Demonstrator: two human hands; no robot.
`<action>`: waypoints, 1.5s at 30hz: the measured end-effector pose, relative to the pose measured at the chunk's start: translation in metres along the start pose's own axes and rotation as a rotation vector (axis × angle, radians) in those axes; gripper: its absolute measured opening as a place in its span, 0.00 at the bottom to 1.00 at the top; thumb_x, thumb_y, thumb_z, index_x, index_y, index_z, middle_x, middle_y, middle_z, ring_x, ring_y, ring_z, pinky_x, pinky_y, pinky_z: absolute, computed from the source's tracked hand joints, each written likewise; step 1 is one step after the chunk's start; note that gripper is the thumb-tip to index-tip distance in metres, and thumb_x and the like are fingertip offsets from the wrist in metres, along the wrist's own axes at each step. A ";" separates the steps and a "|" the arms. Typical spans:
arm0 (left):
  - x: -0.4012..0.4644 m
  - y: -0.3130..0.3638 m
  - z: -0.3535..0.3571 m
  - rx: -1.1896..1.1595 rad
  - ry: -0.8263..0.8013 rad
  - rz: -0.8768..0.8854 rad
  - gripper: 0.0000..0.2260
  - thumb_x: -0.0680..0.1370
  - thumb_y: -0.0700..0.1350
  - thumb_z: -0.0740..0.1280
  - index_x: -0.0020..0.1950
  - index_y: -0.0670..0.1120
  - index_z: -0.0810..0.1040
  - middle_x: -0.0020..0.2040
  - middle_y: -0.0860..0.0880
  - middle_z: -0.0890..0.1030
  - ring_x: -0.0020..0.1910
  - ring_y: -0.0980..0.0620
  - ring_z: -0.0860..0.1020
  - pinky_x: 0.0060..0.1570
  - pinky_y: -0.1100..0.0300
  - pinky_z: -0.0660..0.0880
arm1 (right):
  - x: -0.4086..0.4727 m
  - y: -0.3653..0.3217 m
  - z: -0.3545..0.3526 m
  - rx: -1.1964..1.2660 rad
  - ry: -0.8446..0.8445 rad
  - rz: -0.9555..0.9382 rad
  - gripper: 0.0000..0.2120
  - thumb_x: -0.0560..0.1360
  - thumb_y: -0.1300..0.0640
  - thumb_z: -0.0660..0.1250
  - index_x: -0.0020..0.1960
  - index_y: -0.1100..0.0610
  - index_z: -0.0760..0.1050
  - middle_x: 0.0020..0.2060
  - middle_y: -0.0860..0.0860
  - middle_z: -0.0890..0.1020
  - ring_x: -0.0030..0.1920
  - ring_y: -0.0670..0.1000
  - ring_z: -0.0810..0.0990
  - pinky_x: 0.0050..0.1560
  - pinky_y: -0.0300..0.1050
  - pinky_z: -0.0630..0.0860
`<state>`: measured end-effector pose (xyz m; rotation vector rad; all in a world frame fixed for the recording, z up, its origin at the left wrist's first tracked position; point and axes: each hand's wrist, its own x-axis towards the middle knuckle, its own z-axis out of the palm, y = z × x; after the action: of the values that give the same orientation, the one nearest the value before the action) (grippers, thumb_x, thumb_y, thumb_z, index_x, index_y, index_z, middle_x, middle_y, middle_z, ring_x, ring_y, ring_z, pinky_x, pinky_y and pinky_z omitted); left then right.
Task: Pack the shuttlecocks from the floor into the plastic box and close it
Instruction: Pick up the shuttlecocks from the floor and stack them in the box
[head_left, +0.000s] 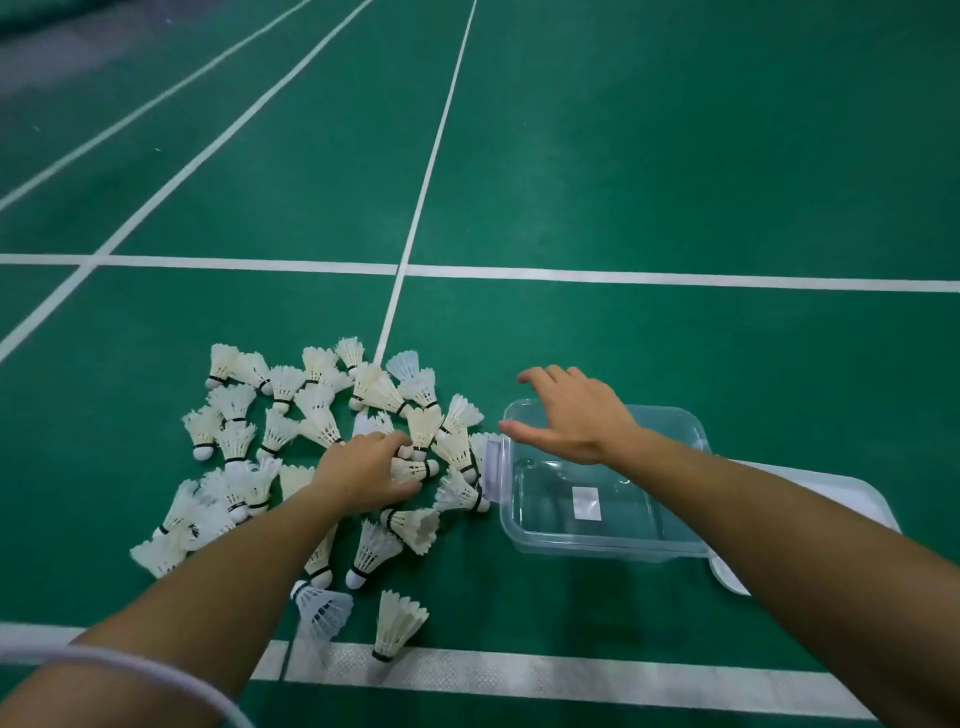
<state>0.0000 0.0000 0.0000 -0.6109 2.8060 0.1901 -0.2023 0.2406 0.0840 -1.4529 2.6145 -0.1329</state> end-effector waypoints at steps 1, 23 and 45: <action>-0.001 -0.001 0.002 0.025 -0.003 0.015 0.31 0.73 0.72 0.63 0.72 0.58 0.70 0.64 0.53 0.81 0.61 0.49 0.79 0.55 0.51 0.77 | 0.000 -0.001 0.000 0.015 0.011 -0.008 0.46 0.73 0.19 0.49 0.77 0.51 0.66 0.68 0.53 0.78 0.64 0.56 0.77 0.62 0.57 0.77; -0.026 -0.032 0.012 -0.250 0.117 -0.079 0.25 0.67 0.69 0.69 0.59 0.59 0.76 0.53 0.60 0.80 0.54 0.54 0.77 0.54 0.52 0.77 | 0.026 -0.092 0.044 0.148 0.070 -0.229 0.40 0.75 0.23 0.54 0.75 0.50 0.68 0.64 0.51 0.78 0.59 0.55 0.75 0.60 0.56 0.75; -0.052 -0.099 0.041 -0.347 0.257 -0.286 0.22 0.72 0.59 0.76 0.65 0.58 0.79 0.56 0.62 0.80 0.60 0.56 0.73 0.56 0.56 0.74 | 0.095 -0.146 0.123 0.232 0.006 -0.074 0.41 0.71 0.23 0.53 0.74 0.47 0.67 0.64 0.51 0.79 0.62 0.55 0.76 0.57 0.55 0.79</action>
<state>0.0971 -0.0610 -0.0318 -1.1822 2.9005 0.5863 -0.1090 0.0820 -0.0238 -1.4683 2.4527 -0.4338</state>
